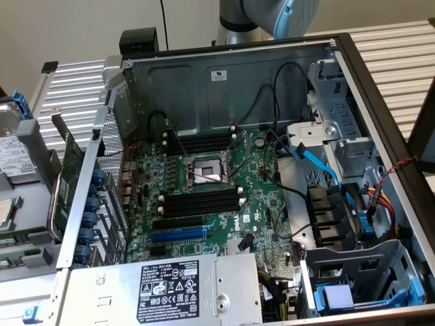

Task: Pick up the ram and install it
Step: 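Pick up the ram and move it above insertion slot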

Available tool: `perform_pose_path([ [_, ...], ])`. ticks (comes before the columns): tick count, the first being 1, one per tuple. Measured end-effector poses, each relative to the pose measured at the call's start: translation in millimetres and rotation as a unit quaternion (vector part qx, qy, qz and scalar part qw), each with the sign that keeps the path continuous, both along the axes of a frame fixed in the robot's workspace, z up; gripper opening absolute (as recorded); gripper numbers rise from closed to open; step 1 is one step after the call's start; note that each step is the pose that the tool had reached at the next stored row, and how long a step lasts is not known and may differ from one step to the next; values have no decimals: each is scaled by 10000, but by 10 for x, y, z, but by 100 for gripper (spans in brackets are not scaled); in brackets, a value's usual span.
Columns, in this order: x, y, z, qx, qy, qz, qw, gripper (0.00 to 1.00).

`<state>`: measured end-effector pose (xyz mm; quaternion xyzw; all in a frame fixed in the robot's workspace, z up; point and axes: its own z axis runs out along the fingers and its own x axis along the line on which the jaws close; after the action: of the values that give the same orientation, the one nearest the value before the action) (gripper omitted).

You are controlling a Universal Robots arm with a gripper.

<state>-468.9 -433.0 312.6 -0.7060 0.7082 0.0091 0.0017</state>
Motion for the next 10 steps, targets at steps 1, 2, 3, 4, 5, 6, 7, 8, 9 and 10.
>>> perform_pose_path([
  [1, -1, -11, -18, 0, 1, -1, 10000, 48],
  [2, -1, -31, -36, 0, 1, -1, 10000, 48],
  [3, -1, -48, -54, 0, 0, -1, 10000, 48],
  [4, -1, -62, -73, 0, 0, -1, 10000, 48],
  [5, 0, -75, -91, 0, -1, -1, 10000, 48],
  [6, 0, -85, -110, 0, -1, -1, 10000, 48],
  [7, -1, -91, -128, 0, 0, -1, 10000, 48],
  [8, -1, -93, -146, 0, 0, -1, 10000, 48],
  [9, -1, -94, -163, 0, 0, -2, 10000, 48],
  [10, 0, -95, -181, 0, 0, -2, 10000, 48],
])
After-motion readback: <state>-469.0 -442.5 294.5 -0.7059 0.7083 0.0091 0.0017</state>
